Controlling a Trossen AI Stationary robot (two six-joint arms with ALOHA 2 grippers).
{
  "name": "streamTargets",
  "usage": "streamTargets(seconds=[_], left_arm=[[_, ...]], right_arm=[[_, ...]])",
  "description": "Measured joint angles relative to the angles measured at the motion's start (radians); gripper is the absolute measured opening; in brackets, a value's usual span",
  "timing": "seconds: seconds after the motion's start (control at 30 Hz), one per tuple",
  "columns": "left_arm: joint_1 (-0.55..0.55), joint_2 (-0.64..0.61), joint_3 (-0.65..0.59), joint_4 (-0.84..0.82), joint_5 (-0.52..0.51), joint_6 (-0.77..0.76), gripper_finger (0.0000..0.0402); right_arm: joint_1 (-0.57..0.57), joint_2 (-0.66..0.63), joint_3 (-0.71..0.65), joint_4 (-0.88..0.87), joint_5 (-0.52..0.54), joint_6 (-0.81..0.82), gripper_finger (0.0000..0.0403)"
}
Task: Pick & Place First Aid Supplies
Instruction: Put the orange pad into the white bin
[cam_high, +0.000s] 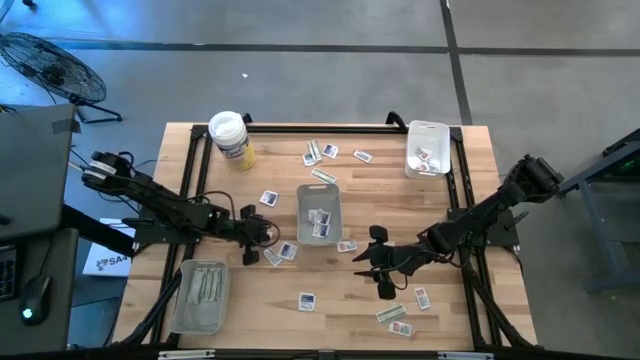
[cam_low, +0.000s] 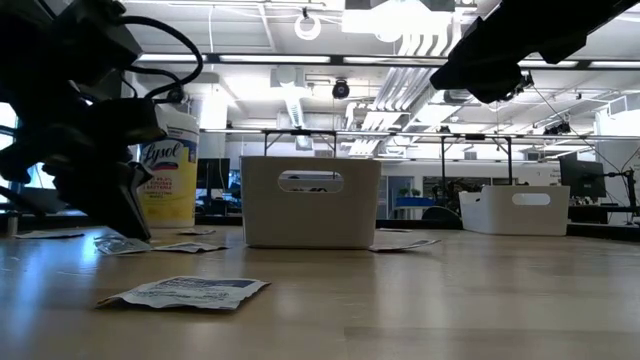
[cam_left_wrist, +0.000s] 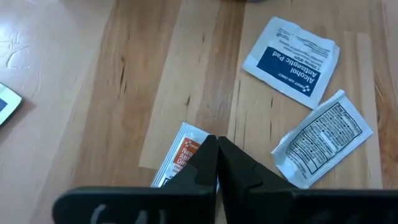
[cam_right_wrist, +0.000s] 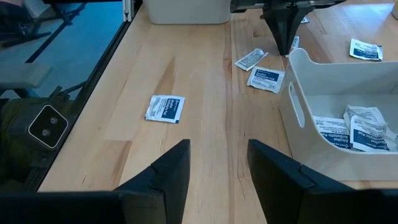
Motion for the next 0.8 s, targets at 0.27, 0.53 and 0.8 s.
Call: streamTargets(seconds=[0.27, 0.53, 0.8], left_arm=[[0.002, -0.039, 0.118, -0.17, -0.001, 0.03, 0.0], [-0.064, -0.056, 0.276, -0.309, -0.033, 0.03, 0.0], [-0.22, -0.057, 0.367, -0.234, -0.113, 0.003, 0.0]], right_arm=[[0.0, 0.0, 0.0, 0.007, 0.001, 0.0, 0.0154], [0.0, 0.0, 0.0, 0.056, 0.062, -0.068, 0.0154], [0.009, 0.057, 0.0, 0.281, 0.092, -0.284, 0.0154]])
